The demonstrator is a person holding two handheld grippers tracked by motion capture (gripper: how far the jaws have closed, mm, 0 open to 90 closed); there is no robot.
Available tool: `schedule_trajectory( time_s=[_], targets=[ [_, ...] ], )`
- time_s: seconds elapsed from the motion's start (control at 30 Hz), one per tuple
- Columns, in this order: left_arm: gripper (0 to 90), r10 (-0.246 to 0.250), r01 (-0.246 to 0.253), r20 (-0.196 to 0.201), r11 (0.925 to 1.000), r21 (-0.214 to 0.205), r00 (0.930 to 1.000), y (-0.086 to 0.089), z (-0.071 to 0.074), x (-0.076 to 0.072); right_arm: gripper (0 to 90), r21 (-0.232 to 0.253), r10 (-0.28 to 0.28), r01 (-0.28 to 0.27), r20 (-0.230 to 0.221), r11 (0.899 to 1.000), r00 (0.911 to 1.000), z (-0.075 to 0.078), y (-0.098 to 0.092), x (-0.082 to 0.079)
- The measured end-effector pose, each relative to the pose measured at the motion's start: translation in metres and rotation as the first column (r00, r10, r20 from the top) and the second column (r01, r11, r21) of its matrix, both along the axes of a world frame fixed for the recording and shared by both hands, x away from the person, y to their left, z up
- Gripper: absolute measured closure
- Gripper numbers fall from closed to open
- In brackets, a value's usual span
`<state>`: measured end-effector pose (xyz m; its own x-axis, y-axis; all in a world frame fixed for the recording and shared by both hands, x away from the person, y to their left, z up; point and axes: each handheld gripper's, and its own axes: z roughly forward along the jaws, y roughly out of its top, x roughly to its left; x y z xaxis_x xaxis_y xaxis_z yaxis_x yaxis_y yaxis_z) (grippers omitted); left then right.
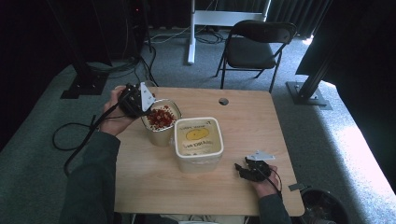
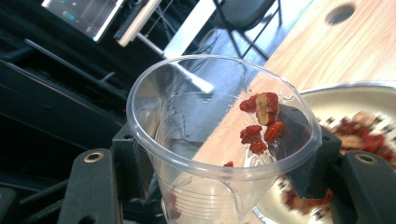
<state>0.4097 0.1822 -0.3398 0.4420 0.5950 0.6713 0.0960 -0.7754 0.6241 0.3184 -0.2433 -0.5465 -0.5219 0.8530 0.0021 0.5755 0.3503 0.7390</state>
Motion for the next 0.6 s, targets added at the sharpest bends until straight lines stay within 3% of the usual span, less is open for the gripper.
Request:
schedule_trajectory(
  time_s=[0.1,0.17,0.23,0.37,0.4,0.43,0.5,0.53,0.6],
  targets=[
    [36.1,-0.018,0.016,-0.032,0.9978,-0.064,0.9993,0.002,0.004,0.001,42.7,0.000,0.001,-0.001,0.000,1.000,1.0000,0.000,0.000,0.000],
    [36.2,-0.023,0.020,-0.037,0.9972,-0.072,0.9990,0.003,0.005,0.001,42.7,0.000,0.000,0.000,0.000,1.000,1.0000,0.000,0.000,0.000],
    [36.1,-0.038,0.030,-0.059,0.9923,-0.120,0.9975,0.005,0.009,0.002,42.8,0.000,0.000,0.000,0.000,1.000,1.0000,0.000,0.000,0.000],
    [36.2,-0.080,0.055,-0.103,0.9718,-0.229,0.9915,0.009,0.015,0.002,42.8,0.000,-0.002,0.002,-0.001,1.000,1.0000,0.000,0.000,0.000],
    [36.2,-0.097,0.064,-0.118,0.9632,-0.261,0.9882,0.010,0.017,0.002,42.8,0.000,-0.002,0.002,-0.001,1.000,1.0000,0.000,0.000,-0.001],
    [36.1,-0.097,0.064,-0.118,0.9632,-0.261,0.9882,0.010,0.017,0.002,42.8,0.000,-0.002,0.002,-0.001,1.000,1.0000,0.000,0.000,-0.001],
    [36.2,-0.143,0.086,-0.153,0.9399,-0.331,0.9779,0.013,0.020,0.002,42.7,0.001,-0.001,0.001,0.000,1.000,1.0000,0.000,0.000,0.000],
    [36.1,-0.171,0.097,-0.173,0.9237,-0.371,0.9699,0.015,0.022,0.003,42.7,0.000,-0.001,0.001,0.000,1.000,1.0000,0.000,0.000,0.000],
    [36.2,-0.205,0.110,-0.188,0.8999,-0.422,0.9607,0.015,0.024,0.003,42.7,0.001,-0.002,0.002,-0.001,1.000,1.0000,0.000,0.000,0.000]
  ],
)
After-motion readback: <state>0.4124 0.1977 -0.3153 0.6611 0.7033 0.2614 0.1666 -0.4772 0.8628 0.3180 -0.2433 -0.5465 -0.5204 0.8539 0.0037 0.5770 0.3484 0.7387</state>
